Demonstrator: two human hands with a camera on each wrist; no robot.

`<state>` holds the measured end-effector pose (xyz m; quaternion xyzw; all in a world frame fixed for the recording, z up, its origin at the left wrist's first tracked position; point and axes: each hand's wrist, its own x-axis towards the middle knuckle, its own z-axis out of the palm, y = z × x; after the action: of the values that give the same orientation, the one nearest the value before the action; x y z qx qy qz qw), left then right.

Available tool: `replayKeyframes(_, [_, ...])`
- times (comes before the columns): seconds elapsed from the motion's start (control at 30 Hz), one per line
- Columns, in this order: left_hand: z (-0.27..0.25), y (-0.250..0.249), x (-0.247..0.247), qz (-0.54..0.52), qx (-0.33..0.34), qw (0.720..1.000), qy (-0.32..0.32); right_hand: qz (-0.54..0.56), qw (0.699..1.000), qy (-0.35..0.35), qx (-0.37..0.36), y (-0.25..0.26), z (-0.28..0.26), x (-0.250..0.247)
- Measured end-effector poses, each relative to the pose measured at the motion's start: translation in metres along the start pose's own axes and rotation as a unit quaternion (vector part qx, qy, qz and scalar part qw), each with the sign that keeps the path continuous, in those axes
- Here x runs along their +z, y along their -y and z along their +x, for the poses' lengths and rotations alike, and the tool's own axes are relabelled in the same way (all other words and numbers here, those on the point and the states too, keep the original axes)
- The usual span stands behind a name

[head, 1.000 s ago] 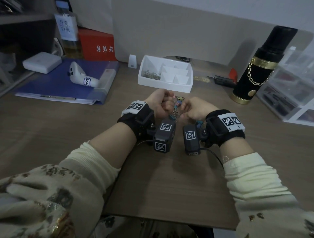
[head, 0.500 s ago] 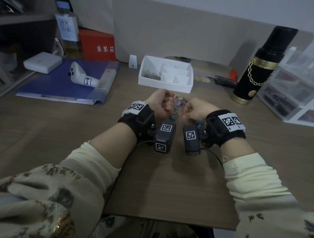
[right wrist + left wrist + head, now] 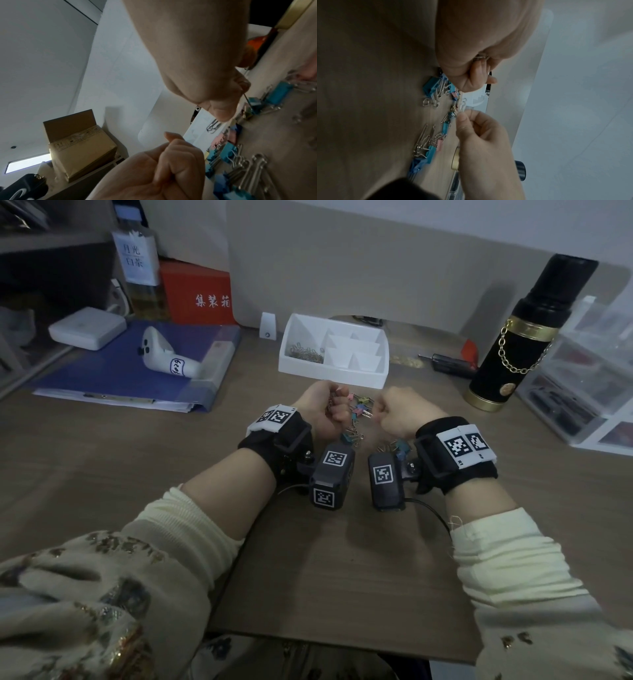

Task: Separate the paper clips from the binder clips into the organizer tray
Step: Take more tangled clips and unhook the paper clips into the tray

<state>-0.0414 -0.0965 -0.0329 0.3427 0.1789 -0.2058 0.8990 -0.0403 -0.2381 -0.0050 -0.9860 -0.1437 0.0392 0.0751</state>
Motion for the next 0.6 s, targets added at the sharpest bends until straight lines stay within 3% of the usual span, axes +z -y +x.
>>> replayKeyframes(0.17, [0.004, 0.001, 0.002, 0.002, 0.027, 1.0, -0.014, 0.066, 0.992, -0.104, -0.028, 0.002, -0.001, -0.01])
replayKeyframes(0.27, [0.003, 0.002, 0.004, 0.004, 0.024, 1.0, -0.015, 0.124, 0.972, -0.181, -0.087, 0.009, -0.002, -0.011])
replayKeyframes(0.37, [0.002, 0.003, 0.005, -0.03, 0.01, 0.999, -0.019, 0.161, 0.961, -0.175, -0.138, 0.019, -0.005, -0.009])
replayKeyframes(0.6, [-0.006, 0.005, 0.008, -0.043, -0.007, 0.998, 0.046, 0.144, 0.967, -0.135, -0.162, 0.019, -0.005, -0.005])
